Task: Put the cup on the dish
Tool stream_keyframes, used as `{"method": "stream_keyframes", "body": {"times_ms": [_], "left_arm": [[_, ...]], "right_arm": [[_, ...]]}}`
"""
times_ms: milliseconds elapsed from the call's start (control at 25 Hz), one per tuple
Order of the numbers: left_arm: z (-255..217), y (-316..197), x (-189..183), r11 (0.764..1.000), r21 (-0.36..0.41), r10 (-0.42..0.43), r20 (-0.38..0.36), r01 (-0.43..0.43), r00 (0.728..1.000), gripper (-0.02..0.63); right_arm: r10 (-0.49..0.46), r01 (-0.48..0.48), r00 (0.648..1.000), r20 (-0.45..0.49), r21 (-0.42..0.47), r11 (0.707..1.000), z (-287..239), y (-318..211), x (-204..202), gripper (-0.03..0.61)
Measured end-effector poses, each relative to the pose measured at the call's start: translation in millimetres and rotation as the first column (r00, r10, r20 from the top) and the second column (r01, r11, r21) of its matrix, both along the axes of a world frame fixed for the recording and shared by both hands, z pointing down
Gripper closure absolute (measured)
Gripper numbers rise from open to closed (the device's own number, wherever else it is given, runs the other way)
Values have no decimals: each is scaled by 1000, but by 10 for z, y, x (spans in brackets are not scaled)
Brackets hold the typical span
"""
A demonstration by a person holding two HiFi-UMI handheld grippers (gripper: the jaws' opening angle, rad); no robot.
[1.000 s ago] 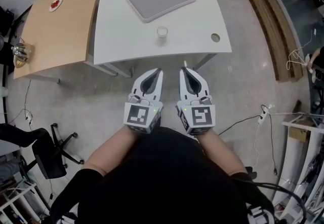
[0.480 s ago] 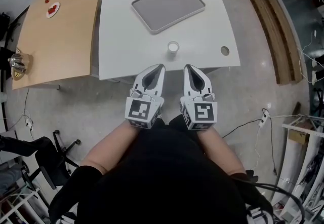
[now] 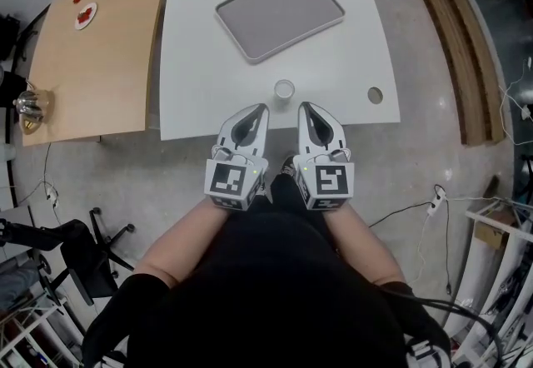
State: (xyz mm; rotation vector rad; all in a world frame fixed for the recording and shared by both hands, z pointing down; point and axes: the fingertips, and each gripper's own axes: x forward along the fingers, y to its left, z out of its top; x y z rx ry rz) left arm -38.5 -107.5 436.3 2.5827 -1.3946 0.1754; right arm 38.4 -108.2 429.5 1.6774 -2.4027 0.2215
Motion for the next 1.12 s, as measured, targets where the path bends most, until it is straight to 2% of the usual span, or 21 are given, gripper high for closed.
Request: {"method": "stream_keyframes", "body": {"times_ms": [280,440,560,600,680,760,880,1120], "left_arm": [[149,-410,129,999,-9,-38,22,38,999,607],[297,-627,106,998,-9,-63,38,64,997,607],[491,-771,-7,994,-38,-104,49,106,993,607],[548,-814,-31,994,-44,-102,55,105,993,607],[648,-887,-58,994,-61,-87,66,91,994,607],[763,-943,-73,995,-76,-64,72,69,995,607],[958,-1010,-100,996,-81,-19,71,25,997,607],[1294,-1179,-209,991,-131,1,66,7,998,607]], "right_arm": [[-81,82,996,27,-40,996,319,-363,74,565],[-131,134,991,36,-79,988,577,-515,11,563],[-176,179,984,35,-122,976,814,-601,-108,560],[-188,191,982,35,-141,971,898,-634,-146,536],[-204,208,978,37,-184,961,1076,-702,-213,395],[-200,201,979,28,-223,954,1255,-769,-237,352],[-195,187,981,-3,-272,944,1540,-856,-262,330],[-175,157,984,-28,-323,933,1928,-985,-338,319]]}}
